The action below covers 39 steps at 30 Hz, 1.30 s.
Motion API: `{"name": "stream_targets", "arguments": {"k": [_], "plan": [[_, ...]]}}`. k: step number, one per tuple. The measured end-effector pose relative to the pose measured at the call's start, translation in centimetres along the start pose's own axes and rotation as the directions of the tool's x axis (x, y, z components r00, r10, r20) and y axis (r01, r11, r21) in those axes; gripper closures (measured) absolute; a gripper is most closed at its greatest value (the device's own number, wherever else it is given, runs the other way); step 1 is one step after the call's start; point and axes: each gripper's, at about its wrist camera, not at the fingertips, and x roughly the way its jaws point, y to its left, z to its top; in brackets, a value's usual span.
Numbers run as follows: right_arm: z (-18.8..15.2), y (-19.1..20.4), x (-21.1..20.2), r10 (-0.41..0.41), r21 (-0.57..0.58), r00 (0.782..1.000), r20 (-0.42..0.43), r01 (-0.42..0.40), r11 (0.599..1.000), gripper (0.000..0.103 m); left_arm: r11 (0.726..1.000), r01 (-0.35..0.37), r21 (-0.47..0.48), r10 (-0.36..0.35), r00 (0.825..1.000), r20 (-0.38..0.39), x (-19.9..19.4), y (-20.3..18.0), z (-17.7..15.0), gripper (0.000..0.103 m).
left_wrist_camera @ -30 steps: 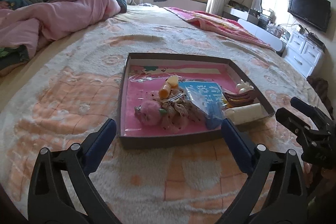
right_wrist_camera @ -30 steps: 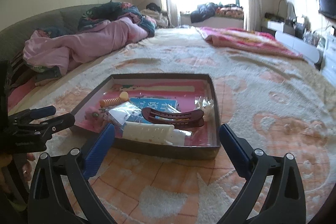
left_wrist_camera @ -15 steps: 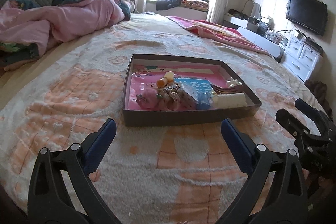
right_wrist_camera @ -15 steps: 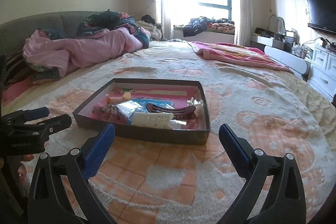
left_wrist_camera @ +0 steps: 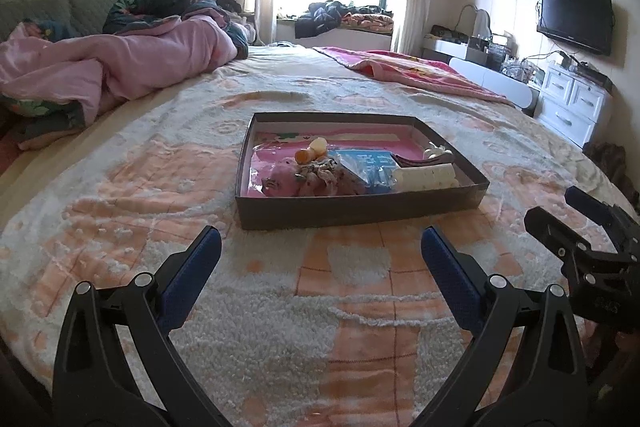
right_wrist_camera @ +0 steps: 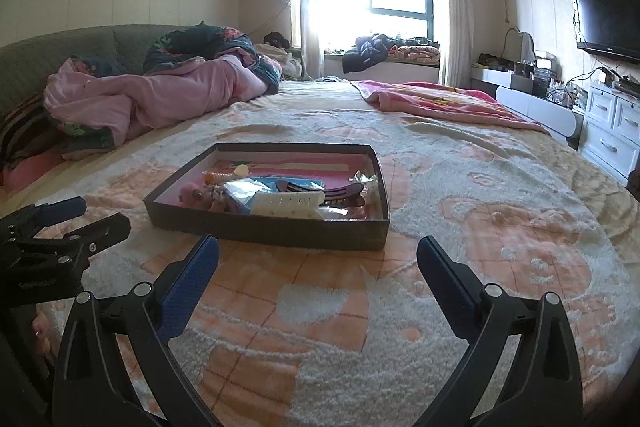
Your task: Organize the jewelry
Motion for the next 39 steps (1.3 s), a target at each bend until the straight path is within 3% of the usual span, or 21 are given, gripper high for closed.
{"name": "stream_targets", "arguments": {"k": [24, 39], "plan": [[-1.2, -1.2, -3.8, -0.005, 0.074, 0.986, 0.165, -0.007, 0.997, 0.006, 1.000, 0.008, 0.005, -0.008, 0.993, 0.118, -2.7, 0.6, -1.0, 0.011], [-1.7, -0.4, -2.1, 0.011, 0.026, 0.988, 0.155, -0.015, 1.000, 0.006, 1.000, 0.000, -0.014, 0.002, 0.995, 0.104, -1.7, 1.2, -1.5, 0.011]]}}
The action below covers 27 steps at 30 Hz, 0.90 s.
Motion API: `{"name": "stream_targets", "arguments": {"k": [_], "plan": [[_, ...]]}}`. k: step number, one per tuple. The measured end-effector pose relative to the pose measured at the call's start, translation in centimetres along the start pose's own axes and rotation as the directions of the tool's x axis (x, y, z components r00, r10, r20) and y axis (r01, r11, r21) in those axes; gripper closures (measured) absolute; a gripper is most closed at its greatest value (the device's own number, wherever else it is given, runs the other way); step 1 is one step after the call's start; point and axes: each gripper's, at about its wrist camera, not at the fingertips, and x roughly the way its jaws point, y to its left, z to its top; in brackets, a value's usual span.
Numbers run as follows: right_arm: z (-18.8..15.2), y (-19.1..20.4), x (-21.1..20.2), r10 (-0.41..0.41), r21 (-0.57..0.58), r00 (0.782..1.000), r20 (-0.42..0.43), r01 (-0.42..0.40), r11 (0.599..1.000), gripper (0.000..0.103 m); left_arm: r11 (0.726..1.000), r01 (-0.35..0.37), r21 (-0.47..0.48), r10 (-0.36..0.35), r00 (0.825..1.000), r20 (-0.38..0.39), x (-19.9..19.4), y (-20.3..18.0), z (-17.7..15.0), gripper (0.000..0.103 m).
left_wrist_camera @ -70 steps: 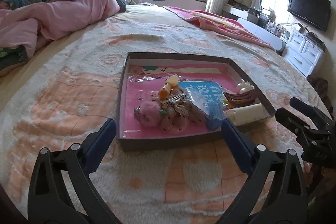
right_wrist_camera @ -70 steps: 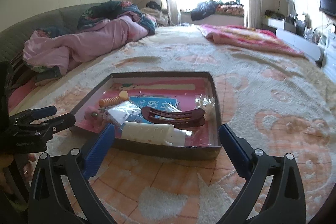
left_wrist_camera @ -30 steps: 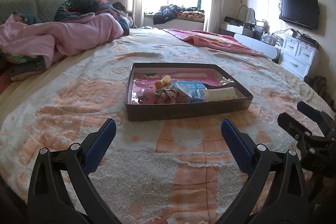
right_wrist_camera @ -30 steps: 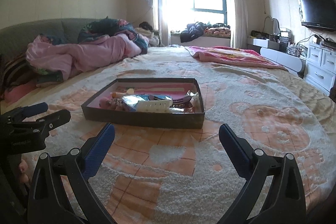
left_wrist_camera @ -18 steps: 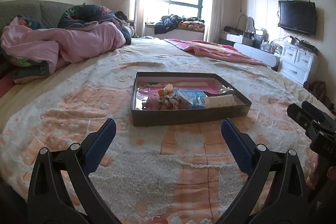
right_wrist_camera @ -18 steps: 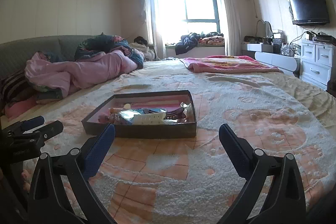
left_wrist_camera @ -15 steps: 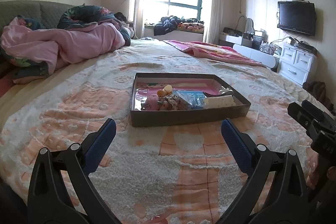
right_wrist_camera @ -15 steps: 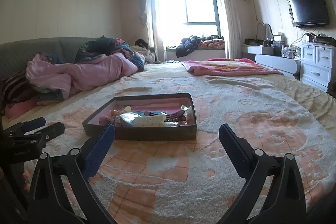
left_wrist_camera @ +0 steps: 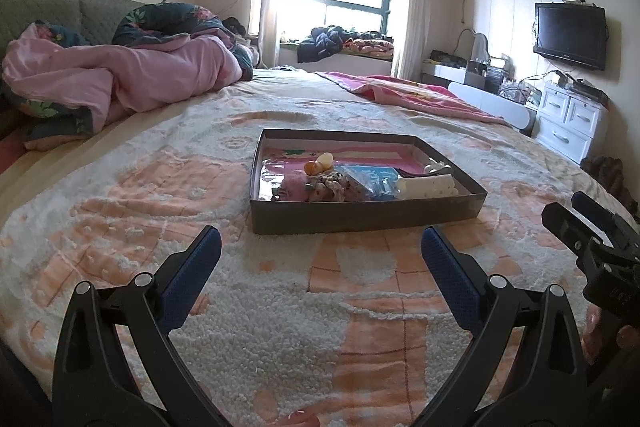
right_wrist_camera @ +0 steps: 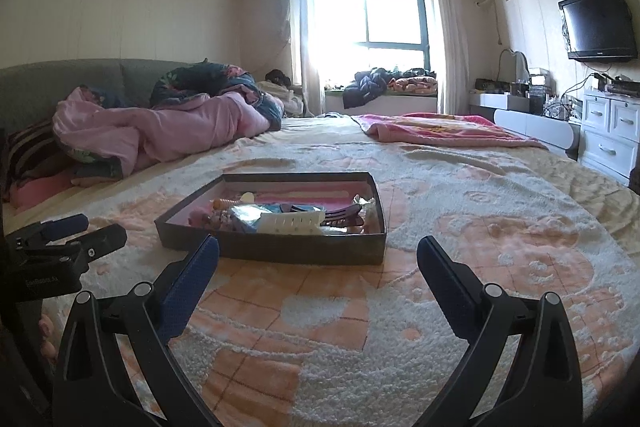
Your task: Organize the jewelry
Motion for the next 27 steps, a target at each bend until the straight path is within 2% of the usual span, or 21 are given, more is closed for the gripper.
{"name": "stream_targets", "arguments": {"k": [27], "plan": [[-0.08, -0.14, -0.07, 0.002, 0.006, 1.000, -0.001, -0.002, 1.000, 0.006, 1.000, 0.004, 0.004, -0.004, 1.000, 0.005, -0.04, -0.11, 0.07, 0.011]]}}
